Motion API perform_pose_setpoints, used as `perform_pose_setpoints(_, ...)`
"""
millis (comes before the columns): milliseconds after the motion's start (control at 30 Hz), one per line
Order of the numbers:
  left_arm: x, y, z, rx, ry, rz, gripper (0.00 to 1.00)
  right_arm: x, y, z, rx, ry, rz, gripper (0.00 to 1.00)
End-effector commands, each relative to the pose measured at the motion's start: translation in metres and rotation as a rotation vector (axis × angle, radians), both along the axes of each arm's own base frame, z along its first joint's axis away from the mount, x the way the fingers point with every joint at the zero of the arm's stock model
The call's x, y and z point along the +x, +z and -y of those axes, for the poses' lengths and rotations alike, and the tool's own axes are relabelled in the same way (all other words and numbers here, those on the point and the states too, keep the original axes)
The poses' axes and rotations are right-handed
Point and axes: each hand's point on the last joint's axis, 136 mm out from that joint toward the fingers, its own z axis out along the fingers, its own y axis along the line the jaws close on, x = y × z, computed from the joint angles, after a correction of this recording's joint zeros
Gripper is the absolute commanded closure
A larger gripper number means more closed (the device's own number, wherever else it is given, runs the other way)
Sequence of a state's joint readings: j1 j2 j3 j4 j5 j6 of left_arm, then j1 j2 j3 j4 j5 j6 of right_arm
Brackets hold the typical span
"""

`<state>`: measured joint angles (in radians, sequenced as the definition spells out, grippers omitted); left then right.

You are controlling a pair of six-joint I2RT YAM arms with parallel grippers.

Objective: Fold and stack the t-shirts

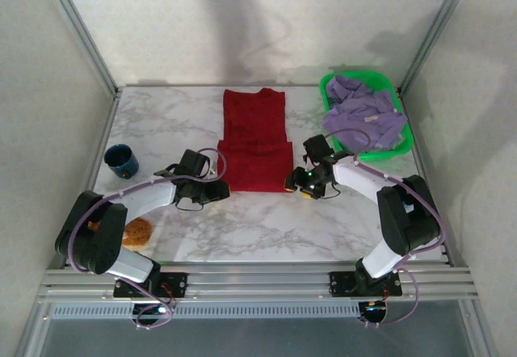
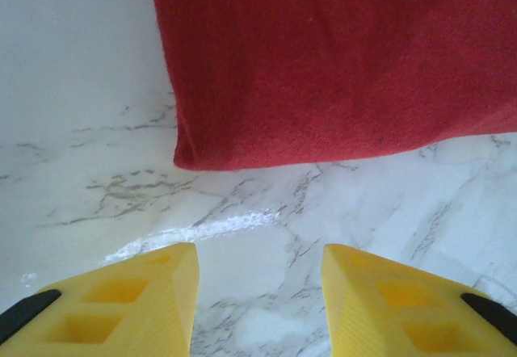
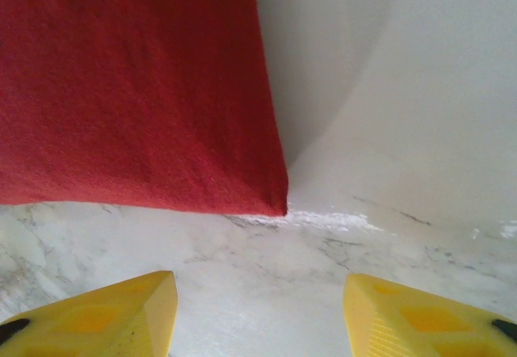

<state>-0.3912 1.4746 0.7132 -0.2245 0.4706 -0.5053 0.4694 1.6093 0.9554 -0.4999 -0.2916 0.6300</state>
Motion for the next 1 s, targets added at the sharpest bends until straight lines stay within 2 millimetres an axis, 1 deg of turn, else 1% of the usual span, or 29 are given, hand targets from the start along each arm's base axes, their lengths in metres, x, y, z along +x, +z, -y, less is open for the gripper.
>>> perform_pose_setpoints(0, 0.014, 0.007, 0.005, -0.016, 0.004, 0.043, 0.56, 0.003, 0.001, -0.008, 0.022, 0.015, 0.015, 0.43)
perform_pose_setpoints(100, 0.021, 0.007, 0.007, -0.012, 0.000, 0.050, 0.58, 0.008, 0.001, -0.008, 0.010, 0.029, 0.024, 0.44)
perform_pose_setpoints(233, 0.028, 0.003, -0.002, 0.070, 0.009, 0.066, 0.59, 0.012, -0.002, -0.011, 0.003, 0.046, 0.028, 0.45)
perform_pose_setpoints(333, 0.031, 0.000, -0.008, 0.107, 0.014, 0.074, 0.59, 0.016, -0.003, -0.014, 0.011, 0.059, 0.034, 0.46)
perform_pose_setpoints(500, 0.032, -0.004, -0.010, 0.128, 0.011, 0.070, 0.59, 0.024, -0.001, -0.016, -0.004, 0.073, 0.046, 0.46)
perform_pose_setpoints(767, 0.038, -0.012, 0.000, 0.086, 0.008, 0.091, 0.60, 0.032, -0.012, -0.024, 0.002, 0.098, 0.027, 0.48)
perform_pose_setpoints(900, 0.045, -0.012, 0.006, 0.051, 0.012, 0.107, 0.61, 0.030, -0.018, -0.021, -0.021, 0.095, 0.007, 0.49)
perform_pose_setpoints(967, 0.049, -0.012, 0.009, 0.039, 0.014, 0.114, 0.63, 0.028, -0.020, -0.020, -0.019, 0.091, 0.002, 0.49)
